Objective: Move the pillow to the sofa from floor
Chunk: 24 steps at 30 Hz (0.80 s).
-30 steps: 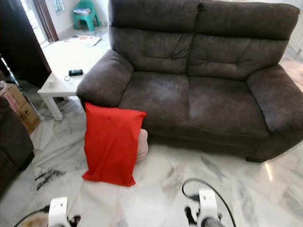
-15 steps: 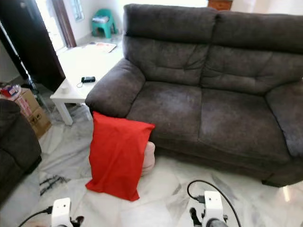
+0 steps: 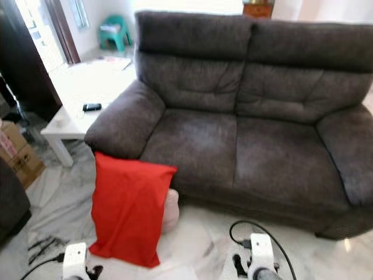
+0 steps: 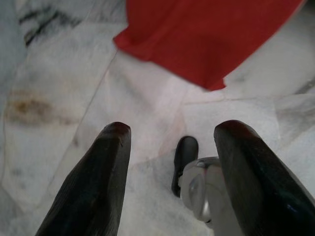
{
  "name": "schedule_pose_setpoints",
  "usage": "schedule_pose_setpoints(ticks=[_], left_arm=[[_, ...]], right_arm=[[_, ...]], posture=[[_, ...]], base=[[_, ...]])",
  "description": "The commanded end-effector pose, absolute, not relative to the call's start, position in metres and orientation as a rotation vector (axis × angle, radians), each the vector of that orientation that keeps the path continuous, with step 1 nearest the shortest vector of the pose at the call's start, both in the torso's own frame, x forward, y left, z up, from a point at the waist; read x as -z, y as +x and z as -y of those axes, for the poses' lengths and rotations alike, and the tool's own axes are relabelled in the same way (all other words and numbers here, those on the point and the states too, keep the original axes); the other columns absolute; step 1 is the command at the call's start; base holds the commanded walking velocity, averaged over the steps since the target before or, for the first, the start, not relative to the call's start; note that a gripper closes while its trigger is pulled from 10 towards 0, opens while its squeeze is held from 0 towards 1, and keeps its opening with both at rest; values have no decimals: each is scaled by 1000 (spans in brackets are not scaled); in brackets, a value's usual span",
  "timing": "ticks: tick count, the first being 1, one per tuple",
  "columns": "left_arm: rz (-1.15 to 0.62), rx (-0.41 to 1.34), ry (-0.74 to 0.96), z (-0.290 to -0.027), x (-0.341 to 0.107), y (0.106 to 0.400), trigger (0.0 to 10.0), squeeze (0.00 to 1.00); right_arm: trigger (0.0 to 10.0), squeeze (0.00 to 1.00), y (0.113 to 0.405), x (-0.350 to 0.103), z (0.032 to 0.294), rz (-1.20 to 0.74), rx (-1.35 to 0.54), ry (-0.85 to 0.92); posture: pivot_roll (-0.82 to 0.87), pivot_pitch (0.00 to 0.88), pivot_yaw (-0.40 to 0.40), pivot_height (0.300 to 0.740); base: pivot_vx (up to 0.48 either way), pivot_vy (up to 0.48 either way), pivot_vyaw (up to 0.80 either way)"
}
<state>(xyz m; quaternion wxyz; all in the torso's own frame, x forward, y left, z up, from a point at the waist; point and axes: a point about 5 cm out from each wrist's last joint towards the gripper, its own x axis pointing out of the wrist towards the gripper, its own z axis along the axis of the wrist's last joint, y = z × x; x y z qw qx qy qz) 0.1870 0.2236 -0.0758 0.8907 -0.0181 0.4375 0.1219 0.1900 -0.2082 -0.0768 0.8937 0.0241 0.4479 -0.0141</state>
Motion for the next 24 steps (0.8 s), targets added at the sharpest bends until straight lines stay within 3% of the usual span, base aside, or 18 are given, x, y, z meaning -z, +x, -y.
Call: schedule_pose_setpoints(ticks=[1,11,24], left_arm=[[-929,-254,-38,-223,79,182,10000,0],[-929,-255,-38,-222,79,182,10000,0],[-929,-254,-36,-223,79,182,10000,0]], right_arm=[[10000,0,195,74,212,-912,27,35],[10000,0,195,74,212,-914,25,35],[10000,0,194,74,211,-915,40,57]], posture=[[48,2,-41,740],[50,4,-43,740],[51,5,-42,740]], base=[[322,0,800],[325,0,800],[326,0,0]])
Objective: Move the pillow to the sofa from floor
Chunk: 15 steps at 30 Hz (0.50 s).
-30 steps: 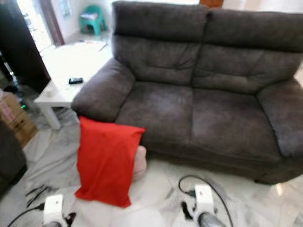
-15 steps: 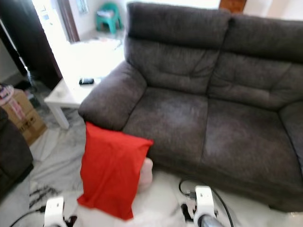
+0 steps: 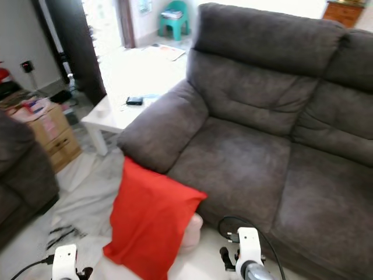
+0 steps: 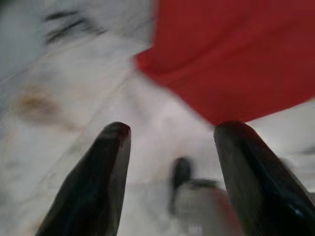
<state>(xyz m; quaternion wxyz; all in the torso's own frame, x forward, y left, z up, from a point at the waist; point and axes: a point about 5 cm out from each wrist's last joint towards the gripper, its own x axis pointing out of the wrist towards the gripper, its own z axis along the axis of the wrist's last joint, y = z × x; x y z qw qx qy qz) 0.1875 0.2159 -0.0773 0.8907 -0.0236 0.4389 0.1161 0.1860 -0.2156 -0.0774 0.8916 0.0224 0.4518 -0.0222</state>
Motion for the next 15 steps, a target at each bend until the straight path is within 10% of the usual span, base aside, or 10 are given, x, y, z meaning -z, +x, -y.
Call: schedule_pose_setpoints(ticks=[1,15], left_arm=[[-929,-255,-36,-223,79,182,10000,0],[-921,-265,-26,-223,78,183,10000,0]], right_arm=[[10000,0,194,74,211,-915,41,57],[10000,0,195,74,212,-913,24,36]], posture=[[50,5,-41,740],[51,3,-43,740]], base=[[322,0,0],[204,0,261]])
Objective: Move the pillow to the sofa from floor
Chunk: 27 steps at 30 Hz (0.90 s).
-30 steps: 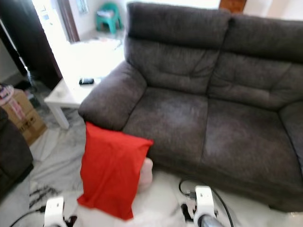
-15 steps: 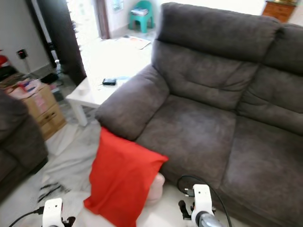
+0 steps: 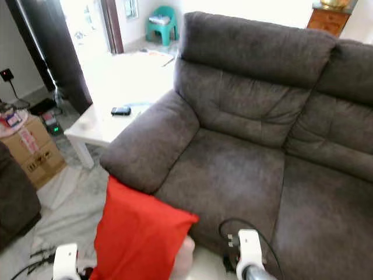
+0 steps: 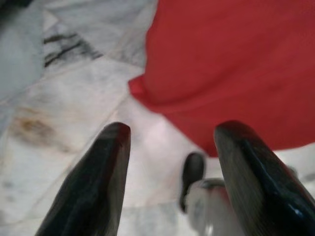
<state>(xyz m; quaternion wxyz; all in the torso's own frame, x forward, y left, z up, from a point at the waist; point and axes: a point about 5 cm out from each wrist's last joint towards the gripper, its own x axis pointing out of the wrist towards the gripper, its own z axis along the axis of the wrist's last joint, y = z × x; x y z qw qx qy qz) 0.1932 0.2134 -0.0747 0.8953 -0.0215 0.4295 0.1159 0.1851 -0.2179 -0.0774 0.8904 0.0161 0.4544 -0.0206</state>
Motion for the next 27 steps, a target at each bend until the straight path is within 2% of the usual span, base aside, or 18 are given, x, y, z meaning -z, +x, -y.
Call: schedule_pose_setpoints(ticks=[1,10,27], left_arm=[[-921,-264,-25,-223,78,183,10000,0],[-922,-262,-24,-223,78,183,10000,0],[-919,-256,-24,-224,78,183,10000,0]], right_arm=[[10000,0,195,74,211,-914,27,41],[10000,0,195,74,211,-914,21,38],[10000,0,195,74,211,-916,13,39]], posture=[[51,3,-42,740],[51,4,-43,740],[53,9,-41,740]], base=[[0,0,544],[0,0,107],[0,0,800]])
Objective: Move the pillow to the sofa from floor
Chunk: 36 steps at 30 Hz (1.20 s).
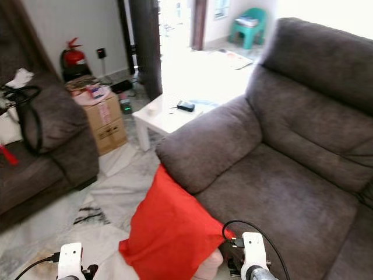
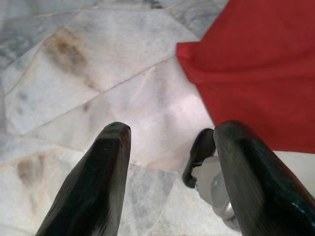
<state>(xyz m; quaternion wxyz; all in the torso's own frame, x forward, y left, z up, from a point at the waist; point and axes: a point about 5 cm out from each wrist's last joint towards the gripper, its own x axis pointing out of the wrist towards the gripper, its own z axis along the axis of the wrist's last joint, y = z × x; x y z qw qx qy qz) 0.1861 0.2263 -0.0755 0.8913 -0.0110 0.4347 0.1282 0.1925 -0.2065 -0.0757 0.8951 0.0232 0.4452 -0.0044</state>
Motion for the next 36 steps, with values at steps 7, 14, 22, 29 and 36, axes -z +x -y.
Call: schedule_pose_setpoints(ticks=[7,14,22,29,36], left_arm=[[-919,-254,-23,-224,78,183,10000,0],[-918,-254,-23,-223,78,183,10000,0],[-904,-258,-21,-223,77,184,10000,0],[-815,-262,61,-227,71,189,10000,0],[-644,-352,161,-234,58,197,10000,0]], right_arm=[[10000,0,194,74,211,-916,13,38],[10000,0,194,74,211,-915,14,42],[10000,0,195,73,210,-874,58,115],[10000,0,195,71,210,-772,173,234],[10000,0,207,60,206,-605,140,277]], posture=[[51,8,-40,740],[51,7,-41,740],[53,4,-43,740],[62,0,-34,740],[65,0,-19,740]], base=[[0,0,800],[0,0,732],[0,0,0],[0,0,0],[0,0,0]])
